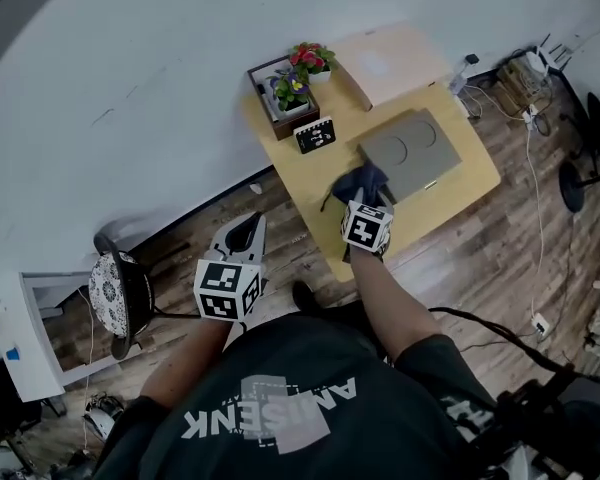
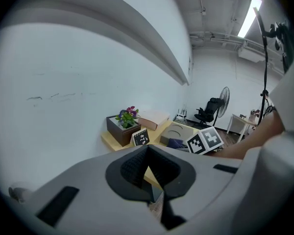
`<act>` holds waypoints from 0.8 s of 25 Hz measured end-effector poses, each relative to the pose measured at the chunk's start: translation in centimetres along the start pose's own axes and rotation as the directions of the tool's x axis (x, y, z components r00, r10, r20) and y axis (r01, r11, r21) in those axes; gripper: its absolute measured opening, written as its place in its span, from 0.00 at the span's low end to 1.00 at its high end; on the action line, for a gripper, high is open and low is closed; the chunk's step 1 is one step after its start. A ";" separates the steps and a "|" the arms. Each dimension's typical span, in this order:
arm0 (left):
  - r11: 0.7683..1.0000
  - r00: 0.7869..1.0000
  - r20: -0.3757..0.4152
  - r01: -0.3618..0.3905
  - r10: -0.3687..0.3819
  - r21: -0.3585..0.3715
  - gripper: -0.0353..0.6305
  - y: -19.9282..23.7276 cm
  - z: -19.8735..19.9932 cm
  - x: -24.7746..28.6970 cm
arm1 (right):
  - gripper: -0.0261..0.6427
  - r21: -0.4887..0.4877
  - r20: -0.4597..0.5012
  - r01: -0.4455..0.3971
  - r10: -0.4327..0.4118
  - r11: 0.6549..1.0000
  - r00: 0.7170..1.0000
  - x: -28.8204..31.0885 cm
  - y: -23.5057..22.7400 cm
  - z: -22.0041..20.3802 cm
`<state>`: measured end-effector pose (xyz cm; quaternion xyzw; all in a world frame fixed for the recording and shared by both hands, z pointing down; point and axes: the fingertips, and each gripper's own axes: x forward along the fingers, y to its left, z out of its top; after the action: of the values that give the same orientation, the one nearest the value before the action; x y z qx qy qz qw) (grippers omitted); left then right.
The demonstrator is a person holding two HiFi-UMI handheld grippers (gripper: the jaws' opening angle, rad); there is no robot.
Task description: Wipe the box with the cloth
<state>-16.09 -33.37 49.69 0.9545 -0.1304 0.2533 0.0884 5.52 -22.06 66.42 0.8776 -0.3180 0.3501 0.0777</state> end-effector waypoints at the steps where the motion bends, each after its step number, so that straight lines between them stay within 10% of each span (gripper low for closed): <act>1: 1.000 1.000 0.001 0.013 -0.013 0.005 0.05 -0.4 0.1 0.2 | 0.18 0.009 -0.003 0.007 -0.007 1.000 1.000 -0.4 -0.3 -0.3; 20: 0.983 0.984 0.018 0.178 -0.179 0.051 0.05 -6.6 1.2 2.3 | 0.18 0.046 -0.028 0.056 -0.055 0.997 0.998 -6.1 -4.8 -3.5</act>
<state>-11.64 -27.88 49.18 0.9670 -0.0391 0.2367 0.0856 3.14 -13.93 65.43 0.8830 -0.2842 0.3668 0.0709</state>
